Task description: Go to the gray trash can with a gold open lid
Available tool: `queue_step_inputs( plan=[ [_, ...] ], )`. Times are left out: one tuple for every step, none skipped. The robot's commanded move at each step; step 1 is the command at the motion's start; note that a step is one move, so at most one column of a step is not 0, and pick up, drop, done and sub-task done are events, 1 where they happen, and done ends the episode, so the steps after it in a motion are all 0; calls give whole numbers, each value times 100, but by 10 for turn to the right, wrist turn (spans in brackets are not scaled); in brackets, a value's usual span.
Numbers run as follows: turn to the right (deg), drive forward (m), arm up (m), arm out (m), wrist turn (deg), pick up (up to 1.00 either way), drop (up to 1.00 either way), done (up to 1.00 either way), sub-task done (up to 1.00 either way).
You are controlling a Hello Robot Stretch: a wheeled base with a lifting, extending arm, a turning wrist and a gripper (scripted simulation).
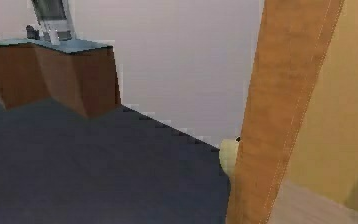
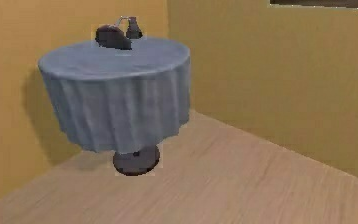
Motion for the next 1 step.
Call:
queue_step_inputs(
  plan=[
    [-330, 0, 0, 0, 0, 0, 0, 0, 0]
  ],
)
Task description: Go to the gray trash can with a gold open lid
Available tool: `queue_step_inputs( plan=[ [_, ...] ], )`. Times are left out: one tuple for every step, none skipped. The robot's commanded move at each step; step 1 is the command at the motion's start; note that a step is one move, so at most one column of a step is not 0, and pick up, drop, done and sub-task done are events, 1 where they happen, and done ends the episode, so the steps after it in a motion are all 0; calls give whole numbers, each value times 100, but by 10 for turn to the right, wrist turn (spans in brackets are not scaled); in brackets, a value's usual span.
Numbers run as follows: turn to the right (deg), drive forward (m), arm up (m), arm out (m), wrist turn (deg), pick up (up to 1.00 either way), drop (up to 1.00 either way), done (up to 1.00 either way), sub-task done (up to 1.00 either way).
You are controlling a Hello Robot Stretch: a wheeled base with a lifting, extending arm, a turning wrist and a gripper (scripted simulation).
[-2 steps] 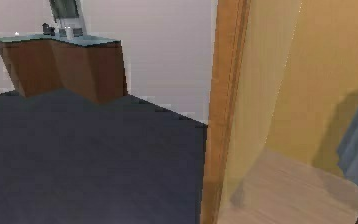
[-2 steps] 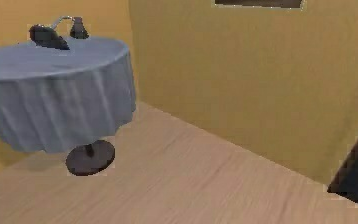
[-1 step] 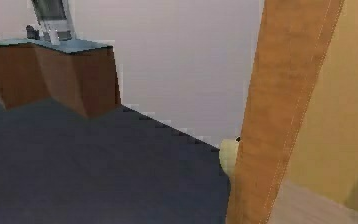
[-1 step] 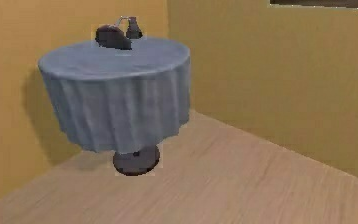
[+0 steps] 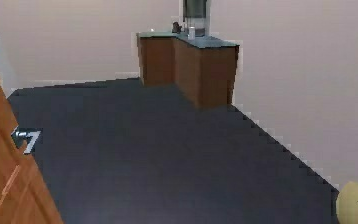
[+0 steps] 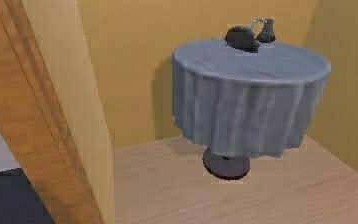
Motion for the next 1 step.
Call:
queue_step_inputs(
  plan=[
    [0, 15, 0, 0, 0, 0, 0, 0, 0]
  ],
)
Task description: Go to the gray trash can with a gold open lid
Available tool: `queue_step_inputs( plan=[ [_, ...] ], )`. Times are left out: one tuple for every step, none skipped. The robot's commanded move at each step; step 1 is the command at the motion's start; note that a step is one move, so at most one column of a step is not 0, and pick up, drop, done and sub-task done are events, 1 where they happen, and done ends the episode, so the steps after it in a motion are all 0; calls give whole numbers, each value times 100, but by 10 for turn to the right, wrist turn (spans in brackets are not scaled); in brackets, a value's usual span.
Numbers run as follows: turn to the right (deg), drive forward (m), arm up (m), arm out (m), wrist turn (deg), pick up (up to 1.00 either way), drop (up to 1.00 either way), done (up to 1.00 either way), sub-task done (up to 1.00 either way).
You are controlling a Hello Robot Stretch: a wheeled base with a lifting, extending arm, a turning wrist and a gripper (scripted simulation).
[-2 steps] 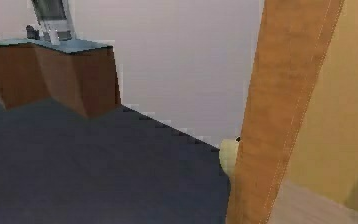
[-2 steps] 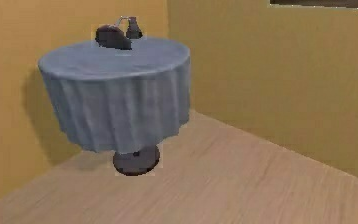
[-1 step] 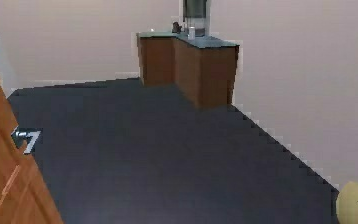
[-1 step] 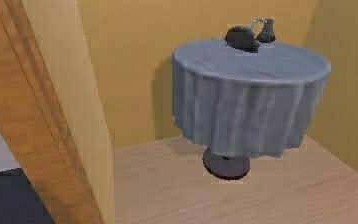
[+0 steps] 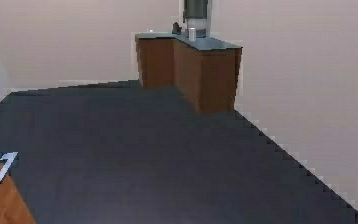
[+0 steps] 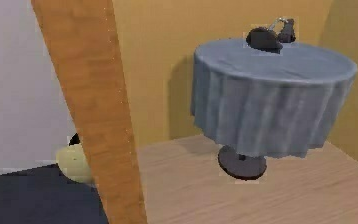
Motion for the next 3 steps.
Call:
queue_step_inputs(
  plan=[
    [450, 0, 0, 0, 0, 0, 0, 0, 0],
    [180, 0, 0, 0, 0, 0, 0, 0, 0],
    [0, 0, 0, 0, 0, 0, 0, 100, 0]
  ],
)
